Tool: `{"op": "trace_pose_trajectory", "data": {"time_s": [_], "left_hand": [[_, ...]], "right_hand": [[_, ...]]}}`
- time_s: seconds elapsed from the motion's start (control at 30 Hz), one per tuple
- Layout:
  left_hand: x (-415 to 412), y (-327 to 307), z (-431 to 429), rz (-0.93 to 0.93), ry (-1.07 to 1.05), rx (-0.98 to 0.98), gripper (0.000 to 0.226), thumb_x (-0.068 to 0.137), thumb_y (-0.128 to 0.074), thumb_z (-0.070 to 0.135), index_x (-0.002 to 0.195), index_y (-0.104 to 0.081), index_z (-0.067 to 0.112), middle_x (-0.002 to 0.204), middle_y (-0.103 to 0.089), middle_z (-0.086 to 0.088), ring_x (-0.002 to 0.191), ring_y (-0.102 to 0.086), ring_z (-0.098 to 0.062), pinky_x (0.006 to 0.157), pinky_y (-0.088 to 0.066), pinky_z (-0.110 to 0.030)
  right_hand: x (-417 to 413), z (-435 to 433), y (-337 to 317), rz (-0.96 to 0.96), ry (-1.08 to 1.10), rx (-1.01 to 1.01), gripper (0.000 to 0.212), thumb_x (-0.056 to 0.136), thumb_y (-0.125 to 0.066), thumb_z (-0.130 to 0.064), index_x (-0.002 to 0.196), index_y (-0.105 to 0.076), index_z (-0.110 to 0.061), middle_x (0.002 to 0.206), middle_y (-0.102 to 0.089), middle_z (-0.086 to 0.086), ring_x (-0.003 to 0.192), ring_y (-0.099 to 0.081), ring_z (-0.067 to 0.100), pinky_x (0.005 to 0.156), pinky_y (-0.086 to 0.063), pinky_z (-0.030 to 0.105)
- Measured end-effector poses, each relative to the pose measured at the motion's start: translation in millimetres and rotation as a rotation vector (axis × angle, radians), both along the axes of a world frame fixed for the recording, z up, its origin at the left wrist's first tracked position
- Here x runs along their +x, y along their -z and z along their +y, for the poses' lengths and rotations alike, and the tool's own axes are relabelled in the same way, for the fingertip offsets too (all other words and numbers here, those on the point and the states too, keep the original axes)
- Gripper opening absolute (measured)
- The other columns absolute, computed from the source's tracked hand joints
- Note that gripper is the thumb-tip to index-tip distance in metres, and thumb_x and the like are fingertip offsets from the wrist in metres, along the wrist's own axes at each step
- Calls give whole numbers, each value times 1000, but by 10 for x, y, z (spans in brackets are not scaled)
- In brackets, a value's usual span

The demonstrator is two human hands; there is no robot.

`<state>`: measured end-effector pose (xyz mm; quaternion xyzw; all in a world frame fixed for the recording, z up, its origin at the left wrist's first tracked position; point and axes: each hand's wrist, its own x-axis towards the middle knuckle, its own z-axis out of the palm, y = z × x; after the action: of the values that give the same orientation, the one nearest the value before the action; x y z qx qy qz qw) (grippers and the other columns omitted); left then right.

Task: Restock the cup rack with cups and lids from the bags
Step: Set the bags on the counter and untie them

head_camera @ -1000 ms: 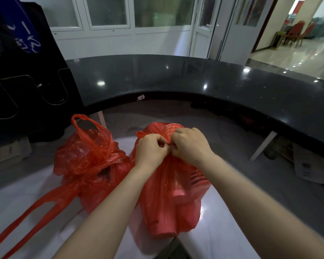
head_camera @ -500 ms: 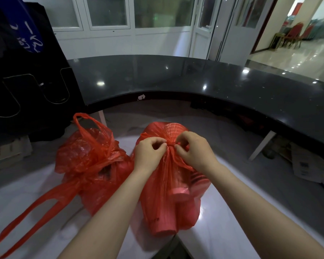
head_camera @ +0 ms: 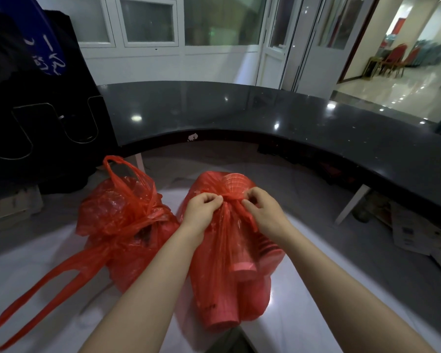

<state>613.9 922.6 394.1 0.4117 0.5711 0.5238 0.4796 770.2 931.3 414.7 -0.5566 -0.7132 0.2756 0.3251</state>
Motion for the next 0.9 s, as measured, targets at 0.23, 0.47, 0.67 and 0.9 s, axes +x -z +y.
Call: {"op": "trace_pose_trajectory", "data": {"time_s": [0.23,0.47,0.67,0.9], "left_hand": [[35,-1,-23,672,-64,98,23,76,-63,23,58,-50,22,57,-53,10,55,-47,-1,49,-31,-20],[-159,23,45,264,-315,-130,39,94,-41,31,68,-55,6,71,-57,-9,75,-55,-28,71,-43,-36],[-247,-34,-164,231,-168,27,38,85,-58,51,92,-58,14,80,-61,4,72,-57,-12,66,-46,-30],[-124,120,-442,667,156,180,21,82,-70,37,78,-65,17,78,-65,4,78,-60,-14,72,-44,-29]], "right_hand": [[-65,-137,-163,850,-8,-498,12,70,-47,-5,63,-45,-14,53,-43,-2,46,-40,10,45,-33,23],[162,-85,-480,1102,213,-451,28,82,-42,-7,63,-54,-23,78,-56,-1,73,-52,16,62,-33,29],[371,-143,-307,514,-33,-310,28,83,-70,-7,102,-60,-24,92,-68,-6,80,-66,3,67,-49,15],[228,-219,48,-168,77,20,19,74,-78,-30,78,-67,-16,89,-65,-1,85,-61,16,77,-48,32]]}}
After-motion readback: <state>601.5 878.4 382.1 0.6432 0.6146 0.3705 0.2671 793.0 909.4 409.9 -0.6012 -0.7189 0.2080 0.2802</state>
